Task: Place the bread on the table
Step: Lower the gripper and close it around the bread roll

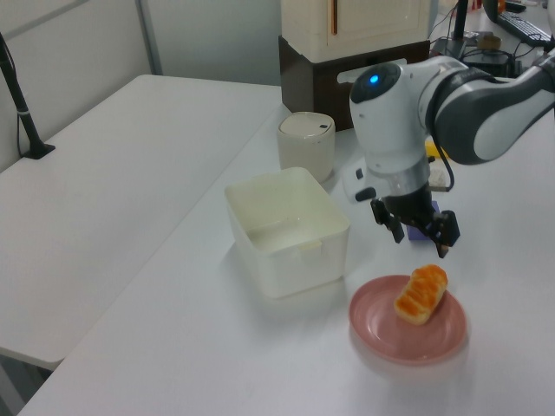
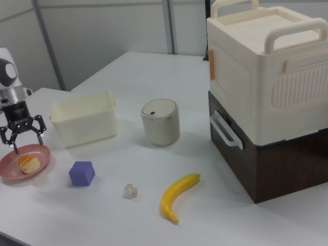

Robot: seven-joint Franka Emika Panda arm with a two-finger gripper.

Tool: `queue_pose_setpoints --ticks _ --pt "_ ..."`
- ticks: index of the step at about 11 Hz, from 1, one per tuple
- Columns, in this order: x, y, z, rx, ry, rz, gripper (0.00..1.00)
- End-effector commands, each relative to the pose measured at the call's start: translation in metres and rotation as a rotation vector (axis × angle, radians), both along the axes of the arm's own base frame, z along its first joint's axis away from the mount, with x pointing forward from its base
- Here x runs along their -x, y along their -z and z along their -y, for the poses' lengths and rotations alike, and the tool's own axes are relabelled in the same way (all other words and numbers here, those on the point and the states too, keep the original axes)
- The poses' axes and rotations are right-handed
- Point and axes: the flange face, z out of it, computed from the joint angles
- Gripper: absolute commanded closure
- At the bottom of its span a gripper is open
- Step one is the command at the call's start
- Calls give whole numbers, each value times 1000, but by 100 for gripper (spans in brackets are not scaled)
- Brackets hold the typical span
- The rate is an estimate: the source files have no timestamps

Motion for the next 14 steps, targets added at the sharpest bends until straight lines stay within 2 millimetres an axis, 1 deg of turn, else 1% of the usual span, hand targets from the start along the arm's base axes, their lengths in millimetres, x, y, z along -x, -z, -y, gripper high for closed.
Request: queue_pose_setpoints --ticks 1,3,4,5,6,8,9,10,11,12,13,14 --pt "33 19 -26 7 -85 38 9" --pt "45 39 -42 16 -53 67 9" --pt "43 51 -44 44 -25 93 10" --pt "40 57 -44 50 5 113 12" --pt "36 58 -44 41 46 138 14" --pt "33 65 -45 59 140 188 21" --pt "33 73 -47 76 178 200 29" --pt "34 76 -47 79 191 201 46" --pt "34 75 -48 79 193 201 64" --pt "31 68 -48 72 210 209 69" --pt "26 51 -46 62 230 230 69" --pt "21 27 -39 45 250 266 69"
